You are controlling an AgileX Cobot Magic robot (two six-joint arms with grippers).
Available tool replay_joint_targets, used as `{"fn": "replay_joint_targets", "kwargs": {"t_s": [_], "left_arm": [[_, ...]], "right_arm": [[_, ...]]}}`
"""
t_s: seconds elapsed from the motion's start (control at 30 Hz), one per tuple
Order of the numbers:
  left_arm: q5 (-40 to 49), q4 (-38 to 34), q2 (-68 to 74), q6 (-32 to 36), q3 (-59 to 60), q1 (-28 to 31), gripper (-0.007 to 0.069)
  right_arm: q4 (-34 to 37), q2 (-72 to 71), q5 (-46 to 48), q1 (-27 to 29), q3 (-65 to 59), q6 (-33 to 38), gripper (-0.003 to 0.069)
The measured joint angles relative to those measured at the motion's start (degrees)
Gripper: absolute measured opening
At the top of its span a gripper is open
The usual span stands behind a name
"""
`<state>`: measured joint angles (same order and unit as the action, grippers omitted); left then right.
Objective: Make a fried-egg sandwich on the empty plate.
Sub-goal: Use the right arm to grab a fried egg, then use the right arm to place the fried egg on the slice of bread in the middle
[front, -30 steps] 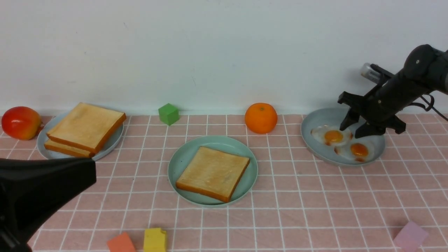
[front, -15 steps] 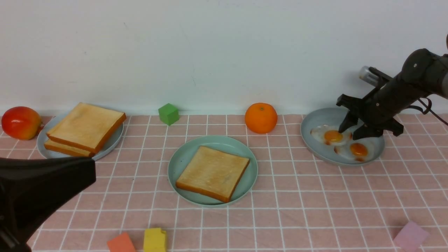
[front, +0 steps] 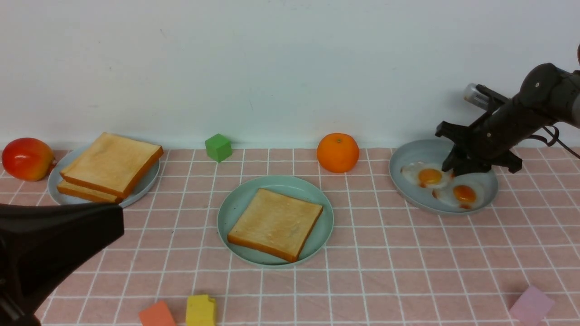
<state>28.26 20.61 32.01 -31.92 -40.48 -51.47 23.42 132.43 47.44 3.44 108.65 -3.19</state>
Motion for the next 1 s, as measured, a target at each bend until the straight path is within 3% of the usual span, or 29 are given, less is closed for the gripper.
{"fn": "replay_joint_targets", "kwargs": {"t_s": [0.4, 0.77, 1.0], "left_arm": [[0.15, 2.20, 0.00, 0.00, 0.00, 0.00, -0.0013], [7.55, 5.84, 0.00, -2.24, 0.00, 0.00, -0.0013], [14.13, 9.80, 0.00, -7.12, 0.00, 0.00, -0.0013]], "right_arm": [[0.42, -3.75, 1.77, 0.00, 0.04, 4.92, 0.0085], [2.47, -16.46, 11.55, -0.66, 0.04, 11.03, 0.0077], [15.22, -23.50, 15.19, -10.66, -7.66, 16.21, 0.0077]]}}
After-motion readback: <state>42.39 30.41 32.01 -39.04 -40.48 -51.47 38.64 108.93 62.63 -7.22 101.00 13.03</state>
